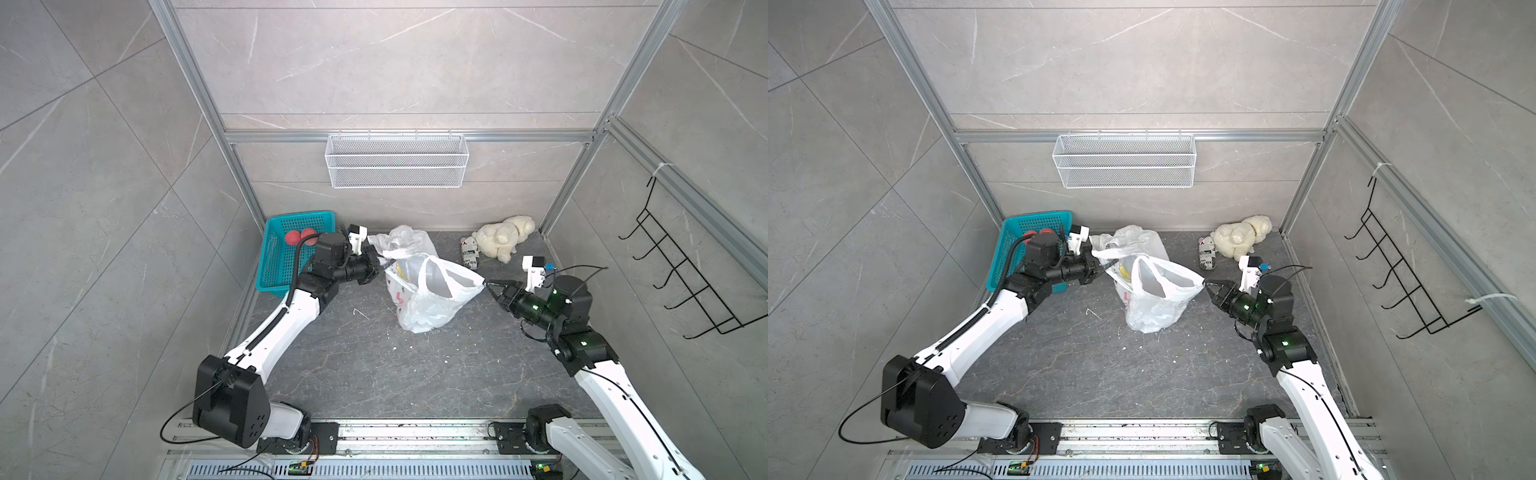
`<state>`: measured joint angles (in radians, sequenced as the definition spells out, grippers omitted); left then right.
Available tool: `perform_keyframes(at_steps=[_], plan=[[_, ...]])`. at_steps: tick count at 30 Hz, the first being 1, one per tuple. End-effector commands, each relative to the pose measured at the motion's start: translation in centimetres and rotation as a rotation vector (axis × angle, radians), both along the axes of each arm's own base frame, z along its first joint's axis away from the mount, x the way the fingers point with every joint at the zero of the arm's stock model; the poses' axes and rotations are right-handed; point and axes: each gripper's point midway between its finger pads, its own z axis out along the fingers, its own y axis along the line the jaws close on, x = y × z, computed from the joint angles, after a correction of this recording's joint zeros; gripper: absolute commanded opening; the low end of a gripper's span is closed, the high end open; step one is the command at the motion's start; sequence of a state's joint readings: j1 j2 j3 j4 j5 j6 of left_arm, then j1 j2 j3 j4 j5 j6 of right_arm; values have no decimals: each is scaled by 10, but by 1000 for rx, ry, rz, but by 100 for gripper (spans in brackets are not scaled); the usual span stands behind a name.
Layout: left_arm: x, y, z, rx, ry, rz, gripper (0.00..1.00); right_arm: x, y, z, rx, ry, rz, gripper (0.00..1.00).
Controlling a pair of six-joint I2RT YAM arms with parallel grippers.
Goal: Place the peach into a plastic bag & tie a knot
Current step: Adjust the plastic bag at the center of the board.
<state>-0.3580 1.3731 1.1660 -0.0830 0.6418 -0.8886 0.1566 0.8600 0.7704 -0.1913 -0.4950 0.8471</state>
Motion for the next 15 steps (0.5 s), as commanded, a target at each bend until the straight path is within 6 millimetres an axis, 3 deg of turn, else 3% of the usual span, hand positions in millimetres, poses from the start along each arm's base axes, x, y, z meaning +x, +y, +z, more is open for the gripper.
perform_keyframes(at_steps=[1,8,11,15], plan=[[-30,29,-12,121,-14,-57,0,-7,-9,-28,-72,65,-25,0],[-28,45,-34,271,-15,-44,0,-9,-31,-52,-168,174,-134,0],[-24,54,-54,360,42,-17,0,-11,-36,-56,-190,197,-154,13],[-27,48,-64,364,79,-67,0,-13,-30,-34,-142,103,-132,25]])
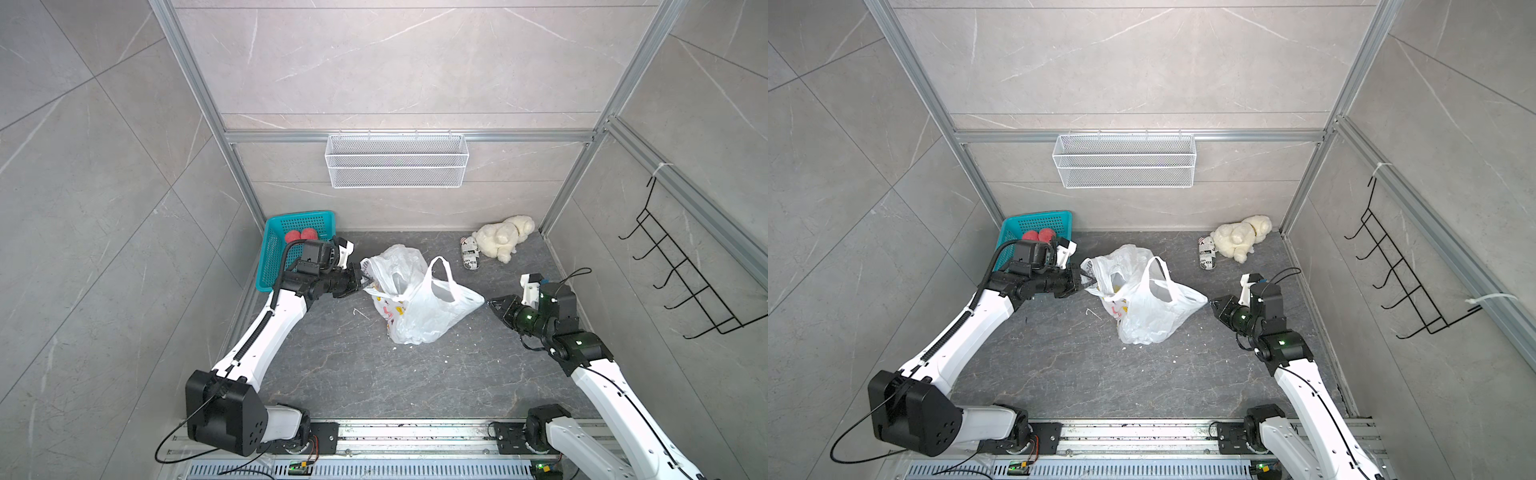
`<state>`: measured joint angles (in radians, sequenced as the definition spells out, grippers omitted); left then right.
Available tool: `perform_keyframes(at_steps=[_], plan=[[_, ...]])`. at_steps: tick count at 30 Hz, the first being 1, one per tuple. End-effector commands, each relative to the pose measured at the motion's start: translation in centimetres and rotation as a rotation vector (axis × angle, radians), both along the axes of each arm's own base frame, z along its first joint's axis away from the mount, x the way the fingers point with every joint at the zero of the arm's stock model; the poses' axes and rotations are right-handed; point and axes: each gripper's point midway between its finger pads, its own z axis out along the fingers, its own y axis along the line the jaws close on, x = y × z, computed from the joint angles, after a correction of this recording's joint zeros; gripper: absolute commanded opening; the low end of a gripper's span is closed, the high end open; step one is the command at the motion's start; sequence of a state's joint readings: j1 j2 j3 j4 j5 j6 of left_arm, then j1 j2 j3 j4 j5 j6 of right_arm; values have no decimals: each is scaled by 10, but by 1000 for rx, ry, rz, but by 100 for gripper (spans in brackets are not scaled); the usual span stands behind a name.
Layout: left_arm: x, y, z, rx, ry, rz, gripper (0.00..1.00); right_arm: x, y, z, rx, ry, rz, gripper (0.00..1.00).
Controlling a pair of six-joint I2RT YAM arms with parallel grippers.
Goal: Place the peach into a plastic bag & tie a knot
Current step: Adjust the plastic bag at the center of the board.
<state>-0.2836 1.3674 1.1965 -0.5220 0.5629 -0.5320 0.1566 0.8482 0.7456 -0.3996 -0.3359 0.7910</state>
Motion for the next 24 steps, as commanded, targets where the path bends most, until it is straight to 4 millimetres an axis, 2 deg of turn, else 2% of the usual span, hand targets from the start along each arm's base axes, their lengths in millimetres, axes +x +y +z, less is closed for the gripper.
perform_keyframes(at_steps=[1,5,8,12,15,20,24], plan=[[-8,-4,4,29,-11,-61,0,-3,-3,30,7,-110,-8,28],[-15,-10,12,23,-50,-85,0,-10,-1,68,5,-229,18,47],[-18,-14,12,22,-56,-100,0,-14,18,98,9,-278,136,53],[-18,-17,9,14,-38,-111,0,-24,61,130,-87,-323,314,62],[-19,-19,11,3,-44,-124,0,-21,86,137,-222,-296,369,68],[-22,-20,13,4,-67,-133,0,13,118,134,-407,-212,386,73],[-23,-21,12,16,-74,-136,0,37,130,146,-563,-242,332,77]])
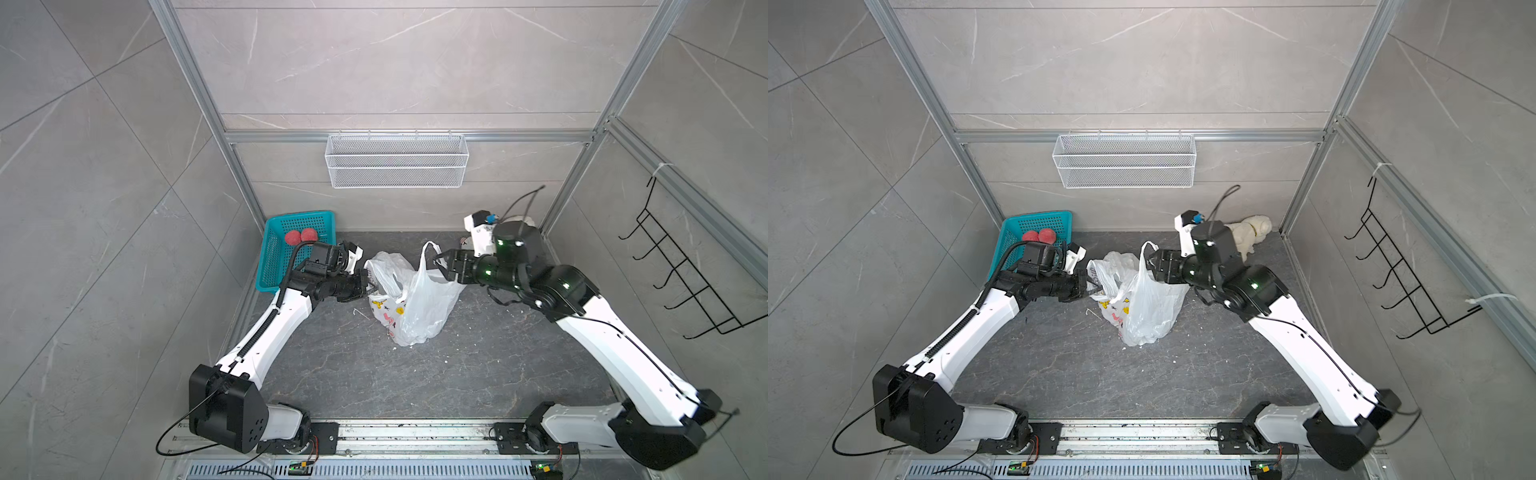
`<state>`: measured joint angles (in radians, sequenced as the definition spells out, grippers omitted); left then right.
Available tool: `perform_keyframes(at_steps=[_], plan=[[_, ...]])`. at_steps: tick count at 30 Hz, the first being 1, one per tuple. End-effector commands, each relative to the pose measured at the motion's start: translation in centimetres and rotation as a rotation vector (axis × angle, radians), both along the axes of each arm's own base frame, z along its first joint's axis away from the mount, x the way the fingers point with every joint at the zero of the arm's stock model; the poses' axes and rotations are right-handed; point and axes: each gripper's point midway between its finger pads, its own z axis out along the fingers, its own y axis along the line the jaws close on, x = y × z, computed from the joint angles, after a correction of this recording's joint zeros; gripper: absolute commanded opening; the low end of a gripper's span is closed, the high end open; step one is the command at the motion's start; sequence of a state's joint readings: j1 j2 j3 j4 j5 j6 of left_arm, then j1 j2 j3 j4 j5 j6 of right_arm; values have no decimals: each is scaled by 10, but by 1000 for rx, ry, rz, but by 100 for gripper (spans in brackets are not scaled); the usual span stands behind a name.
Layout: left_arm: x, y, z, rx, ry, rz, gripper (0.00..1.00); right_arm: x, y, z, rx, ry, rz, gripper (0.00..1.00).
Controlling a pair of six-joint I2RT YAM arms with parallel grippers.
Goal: Place the peach into a plastic bag & tie a knot
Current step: Adjust the plastic bag at the center of the board.
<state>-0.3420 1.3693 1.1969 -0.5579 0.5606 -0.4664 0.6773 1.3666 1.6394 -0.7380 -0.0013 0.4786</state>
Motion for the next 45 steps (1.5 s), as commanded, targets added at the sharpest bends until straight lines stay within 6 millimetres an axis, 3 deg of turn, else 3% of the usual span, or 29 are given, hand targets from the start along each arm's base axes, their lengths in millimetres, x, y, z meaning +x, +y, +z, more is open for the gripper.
perform_keyframes(at_steps=[1,6,9,13,15,21,25,29,39,45], plan=[[-6,-4,17,-20,-62,-40,0,12,-12,-5,-186,-36,-77,79],[-5,-5,16,-18,-58,-39,0,31,8,-17,-289,-19,-78,82],[-5,-4,15,-14,-57,-36,0,44,5,-24,-371,-40,-138,74],[-2,2,14,12,-67,5,2,39,7,-31,-354,-51,-119,17],[-1,4,14,12,-69,22,5,27,11,-23,-301,-102,-71,2],[9,2,10,-22,-24,60,11,-24,13,-47,-232,-170,135,0],[21,-1,22,-108,7,109,16,-54,14,-67,-168,-187,256,0],[37,2,29,-131,29,187,20,-73,18,-74,-104,-234,346,0],[65,-4,32,-176,109,273,62,-89,27,-101,-35,-357,440,0],[61,-6,66,-185,47,235,91,-84,25,-113,-33,-383,411,0]])
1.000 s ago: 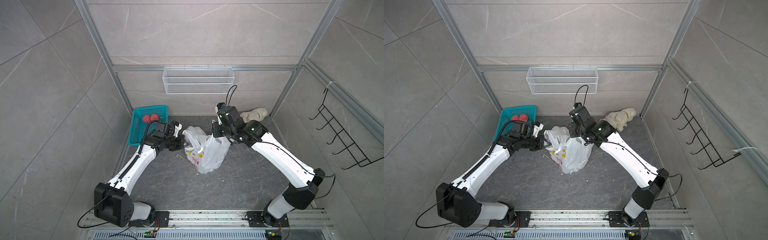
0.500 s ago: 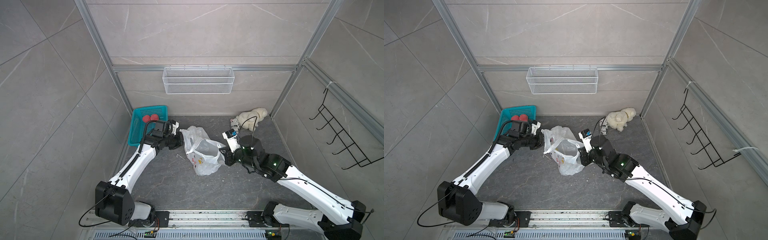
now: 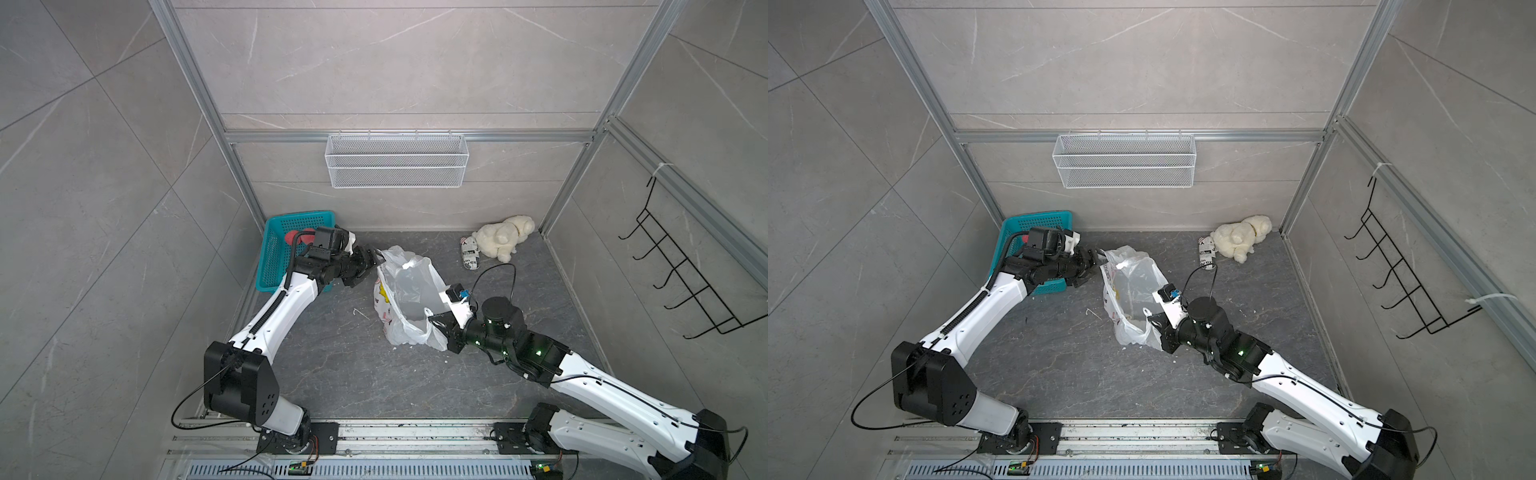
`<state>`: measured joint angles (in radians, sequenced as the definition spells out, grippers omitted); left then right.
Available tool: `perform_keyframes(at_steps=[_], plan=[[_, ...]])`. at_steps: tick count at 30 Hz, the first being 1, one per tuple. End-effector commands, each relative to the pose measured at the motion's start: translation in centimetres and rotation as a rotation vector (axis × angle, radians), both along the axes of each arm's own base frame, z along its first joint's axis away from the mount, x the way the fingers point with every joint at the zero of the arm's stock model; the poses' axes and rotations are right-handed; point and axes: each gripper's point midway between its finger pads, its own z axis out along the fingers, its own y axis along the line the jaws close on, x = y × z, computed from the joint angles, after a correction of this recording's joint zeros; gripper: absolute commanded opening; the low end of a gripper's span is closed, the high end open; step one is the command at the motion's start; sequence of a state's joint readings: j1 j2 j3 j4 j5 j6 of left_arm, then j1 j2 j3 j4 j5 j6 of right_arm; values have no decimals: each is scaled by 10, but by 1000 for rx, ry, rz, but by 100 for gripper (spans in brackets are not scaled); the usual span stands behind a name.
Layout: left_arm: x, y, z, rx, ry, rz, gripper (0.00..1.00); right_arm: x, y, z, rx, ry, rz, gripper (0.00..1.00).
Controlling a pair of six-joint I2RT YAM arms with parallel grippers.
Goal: Place the peach into a plastic bag & tie a knot
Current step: Adjust the plastic bag at the center of the board, then pick up the peach from the basket.
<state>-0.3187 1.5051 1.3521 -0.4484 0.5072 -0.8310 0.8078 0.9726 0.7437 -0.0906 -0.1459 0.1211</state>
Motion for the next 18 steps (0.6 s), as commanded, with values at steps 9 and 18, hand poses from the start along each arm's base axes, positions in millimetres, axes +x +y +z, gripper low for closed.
perform_keyframes(at_steps=[9,18], plan=[[-62,36,27,257,-11,-104,100,11,7,17,99,-72,-31,0],[-70,135,19,493,51,256,96,7,9,11,122,-67,-16,0]])
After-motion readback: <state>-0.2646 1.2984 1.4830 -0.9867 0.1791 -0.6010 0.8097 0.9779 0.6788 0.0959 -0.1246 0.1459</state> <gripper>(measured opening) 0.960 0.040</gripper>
